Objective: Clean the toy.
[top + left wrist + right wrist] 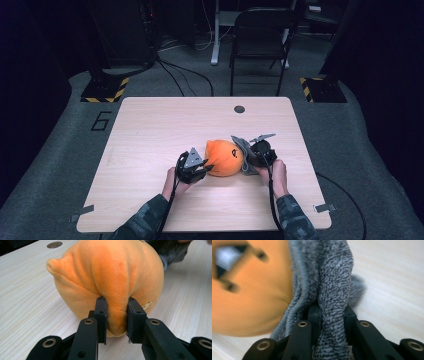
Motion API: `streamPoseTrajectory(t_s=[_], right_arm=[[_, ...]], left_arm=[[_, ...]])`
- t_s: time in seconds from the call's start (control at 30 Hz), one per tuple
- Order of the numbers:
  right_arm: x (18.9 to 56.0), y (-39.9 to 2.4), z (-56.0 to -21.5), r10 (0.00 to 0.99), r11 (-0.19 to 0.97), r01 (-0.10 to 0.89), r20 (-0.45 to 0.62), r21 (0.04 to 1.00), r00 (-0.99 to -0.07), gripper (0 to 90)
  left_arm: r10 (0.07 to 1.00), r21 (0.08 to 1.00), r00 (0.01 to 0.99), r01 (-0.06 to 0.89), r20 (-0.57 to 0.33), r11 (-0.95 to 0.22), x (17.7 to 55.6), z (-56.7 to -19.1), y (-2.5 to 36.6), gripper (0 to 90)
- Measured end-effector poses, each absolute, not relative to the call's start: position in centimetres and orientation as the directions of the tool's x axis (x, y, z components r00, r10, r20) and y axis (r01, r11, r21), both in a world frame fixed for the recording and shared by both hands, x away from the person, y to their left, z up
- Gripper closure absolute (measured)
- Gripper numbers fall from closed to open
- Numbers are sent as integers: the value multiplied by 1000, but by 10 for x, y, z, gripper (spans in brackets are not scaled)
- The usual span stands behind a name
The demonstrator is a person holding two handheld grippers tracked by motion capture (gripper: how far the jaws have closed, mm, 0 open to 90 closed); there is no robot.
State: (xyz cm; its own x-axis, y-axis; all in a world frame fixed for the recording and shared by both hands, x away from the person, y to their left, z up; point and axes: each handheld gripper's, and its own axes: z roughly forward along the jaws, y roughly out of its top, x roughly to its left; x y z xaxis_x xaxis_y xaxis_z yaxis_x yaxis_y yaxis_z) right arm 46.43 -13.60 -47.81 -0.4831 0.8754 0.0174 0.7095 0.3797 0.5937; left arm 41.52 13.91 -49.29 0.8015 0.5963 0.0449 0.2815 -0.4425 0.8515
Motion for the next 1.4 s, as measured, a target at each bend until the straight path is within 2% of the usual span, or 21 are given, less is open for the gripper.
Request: streamPoseTrajectory(t_s=[0.1,0.23,0.5,0.6,0.73,0.93,1.0,1.17,1.4], right_arm=[[468,-135,-494,878,392,745,24,540,-479,755],[468,-139,-487,879,400,735,-1,548,-478,755],[458,-155,-437,889,322,671,31,668,-457,759],[449,-151,-416,865,300,625,70,721,-497,759],[437,-130,-399,824,334,574,65,748,-563,757],[424,-85,-398,765,422,520,16,743,-644,755],[423,-73,-400,764,428,514,6,743,-645,754],[425,-58,-410,748,464,509,-12,726,-664,751],[427,-54,-420,745,518,482,-96,706,-660,754]], left_arm=[[595,853,802,275,50,-443,416,-493,140,734],[596,854,802,277,47,-440,415,-493,140,733],[594,856,803,269,54,-441,415,-493,139,732],[592,855,804,262,63,-447,415,-492,139,731],[593,858,803,259,65,-443,414,-492,138,731],[592,860,803,253,70,-444,413,-491,137,731],[589,862,805,248,69,-441,412,-491,137,732],[584,862,808,241,76,-446,412,-491,135,734],[585,859,807,242,79,-451,412,-492,135,736]])
